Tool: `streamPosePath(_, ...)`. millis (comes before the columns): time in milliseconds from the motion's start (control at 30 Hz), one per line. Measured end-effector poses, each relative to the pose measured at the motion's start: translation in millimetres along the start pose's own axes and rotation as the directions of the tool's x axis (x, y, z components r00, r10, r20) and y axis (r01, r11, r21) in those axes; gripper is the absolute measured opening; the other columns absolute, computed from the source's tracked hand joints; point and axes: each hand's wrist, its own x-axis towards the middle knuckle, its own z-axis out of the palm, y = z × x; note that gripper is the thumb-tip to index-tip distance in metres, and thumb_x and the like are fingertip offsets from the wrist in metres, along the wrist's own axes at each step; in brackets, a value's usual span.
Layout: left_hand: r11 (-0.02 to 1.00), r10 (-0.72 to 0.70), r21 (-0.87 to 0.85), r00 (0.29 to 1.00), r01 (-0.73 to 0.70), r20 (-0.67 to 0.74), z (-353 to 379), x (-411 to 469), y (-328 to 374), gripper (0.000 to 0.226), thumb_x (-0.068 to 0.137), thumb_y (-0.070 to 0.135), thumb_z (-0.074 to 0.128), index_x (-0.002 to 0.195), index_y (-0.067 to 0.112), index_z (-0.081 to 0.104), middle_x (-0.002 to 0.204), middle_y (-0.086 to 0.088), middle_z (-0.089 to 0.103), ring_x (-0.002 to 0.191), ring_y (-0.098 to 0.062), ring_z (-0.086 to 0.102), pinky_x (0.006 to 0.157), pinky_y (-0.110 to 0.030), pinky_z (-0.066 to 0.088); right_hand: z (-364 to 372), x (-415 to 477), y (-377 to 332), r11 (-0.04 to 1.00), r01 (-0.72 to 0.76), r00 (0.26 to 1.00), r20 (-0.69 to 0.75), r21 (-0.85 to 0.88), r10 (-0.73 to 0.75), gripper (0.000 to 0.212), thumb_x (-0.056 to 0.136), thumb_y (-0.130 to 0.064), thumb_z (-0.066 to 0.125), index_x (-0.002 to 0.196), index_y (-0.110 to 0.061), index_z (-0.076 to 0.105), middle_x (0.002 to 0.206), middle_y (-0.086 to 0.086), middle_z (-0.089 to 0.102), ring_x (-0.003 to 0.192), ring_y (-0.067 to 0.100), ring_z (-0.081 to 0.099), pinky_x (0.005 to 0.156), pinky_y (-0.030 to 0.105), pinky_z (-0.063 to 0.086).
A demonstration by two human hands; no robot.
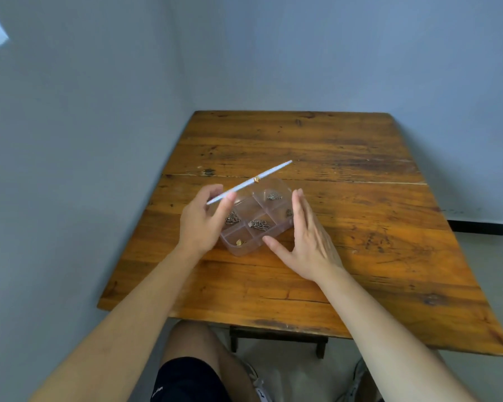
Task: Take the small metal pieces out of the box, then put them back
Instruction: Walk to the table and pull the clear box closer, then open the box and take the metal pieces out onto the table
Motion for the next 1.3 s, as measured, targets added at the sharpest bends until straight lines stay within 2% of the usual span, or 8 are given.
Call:
streamPosePath(133, 0.987, -0.092, -0.142, 0.985, 0.071, -0.147, 3.6, 11.2, 12.8, 0.067, 0.088, 0.068, 0.049, 0.138, 0.025, 0.050, 0.131, 0.008, 0.058, 0.119, -0.011, 0.056, 0.099, -0.031, 0.050, 1.8, 2.7, 0.5, 0.994, 0.047, 0.999, 0.024, -0.102, -0.045, 0.096, 0.086, -0.081, 0.035, 0.155, -0.038, -0.016, 0.165, 0.000, -0.025, 0.154, 0.024, 0.005, 0.117, 0.039, 0.026)
streamPosePath(267, 0.980, -0.067, -0.199, 0.946, 0.003, -0.316, 13.2, 20.4, 27.4, 0.063, 0.100, 0.046, 0.051, 0.154, 0.023, 0.028, 0.127, 0.026, 0.048, 0.115, 0.013, 0.048, 0.085, 0.004, 0.035, 3.4, 3.3, 2.0, 0.986, 0.076, 0.996, 0.052, -0.149, -0.069, 0.090, 0.085, -0.083, 0.032, 0.156, -0.043, -0.008, 0.163, 0.005, -0.029, 0.154, 0.029, 0.003, 0.118, 0.043, 0.026)
streamPosePath(433, 0.966, 0.255, 0.067, 0.892, -0.248, -0.373, 19.9, 36.5, 25.8, 0.061, 0.103, 0.029, 0.050, 0.154, 0.012, 0.023, 0.155, -0.016, 0.029, 0.136, -0.004, 0.032, 0.096, 0.006, 0.023, 1.6, 2.3, 0.9, 0.983, 0.100, 0.993, 0.075, -0.154, -0.089, 0.088, 0.085, -0.083, 0.036, 0.154, -0.049, -0.006, 0.162, 0.005, -0.031, 0.154, 0.030, 0.001, 0.118, 0.042, 0.022)
streamPosePath(600, 0.915, 0.337, 0.295, 0.923, -0.275, -0.184, 13.2, 63.8, 3.6, 0.061, 0.095, 0.041, 0.059, 0.141, 0.019, 0.027, 0.152, -0.020, 0.028, 0.127, -0.026, 0.047, 0.087, -0.020, 0.043, 2.2, 3.5, -1.0, 0.978, 0.134, 0.988, 0.096, -0.159, -0.120, 0.086, 0.084, -0.084, 0.038, 0.155, -0.050, 0.004, 0.165, 0.002, -0.024, 0.153, 0.030, 0.000, 0.117, 0.048, 0.024)
streamPosePath(733, 0.937, 0.233, 0.301, 0.958, -0.176, -0.166, 5.8, 89.8, 17.9, 0.064, 0.098, 0.035, 0.056, 0.145, 0.002, 0.027, 0.149, -0.024, 0.027, 0.118, -0.039, 0.052, 0.092, -0.040, 0.048, 1.0, 4.0, -0.9, 0.982, 0.130, 0.989, 0.095, -0.135, -0.118, 0.081, 0.083, -0.083, 0.043, 0.152, -0.050, 0.017, 0.166, 0.001, -0.018, 0.153, 0.027, 0.001, 0.116, 0.048, 0.025)
streamPosePath(900, 0.978, 0.013, 0.207, 0.996, 0.006, -0.091, 9.8, 105.6, 11.9, 0.092, 0.091, 0.028, 0.070, 0.156, 0.016, 0.006, 0.160, -0.016, 0.008, 0.136, -0.032, 0.041, 0.093, -0.019, 0.032, -0.1, 5.8, -1.3, 0.986, 0.119, 0.988, 0.109, -0.117, -0.106, 0.081, 0.084, -0.082, 0.043, 0.153, -0.049, 0.016, 0.163, -0.004, -0.027, 0.153, 0.025, -0.002, 0.117, 0.044, 0.022)
streamPosePath(1000, 0.979, -0.206, 0.000, 0.977, 0.206, -0.049, 15.1, 110.6, 0.9, 0.114, 0.084, 0.016, 0.078, 0.157, 0.024, -0.010, 0.161, -0.013, 0.008, 0.143, -0.028, 0.029, 0.107, -0.028, 0.031, -0.4, 5.8, -0.6, 0.986, 0.119, 0.987, 0.119, -0.113, -0.105, 0.082, 0.085, -0.080, 0.044, 0.154, -0.048, 0.014, 0.160, -0.005, -0.035, 0.154, 0.023, -0.002, 0.115, 0.035, 0.013)
streamPosePath(1300, 0.910, -0.412, 0.014, 0.902, 0.414, 0.126, 26.2, 98.6, -36.1, 0.073, 0.096, 0.045, 0.055, 0.157, 0.026, 0.020, 0.158, -0.008, 0.022, 0.125, -0.032, 0.055, 0.102, -0.048, 0.052, 1.0, 6.4, 0.2, 0.983, 0.129, 0.987, 0.113, -0.129, -0.115, 0.079, 0.088, -0.075, 0.042, 0.154, -0.050, 0.008, 0.160, -0.001, -0.035, 0.154, 0.026, 0.003, 0.110, 0.033, 0.014)
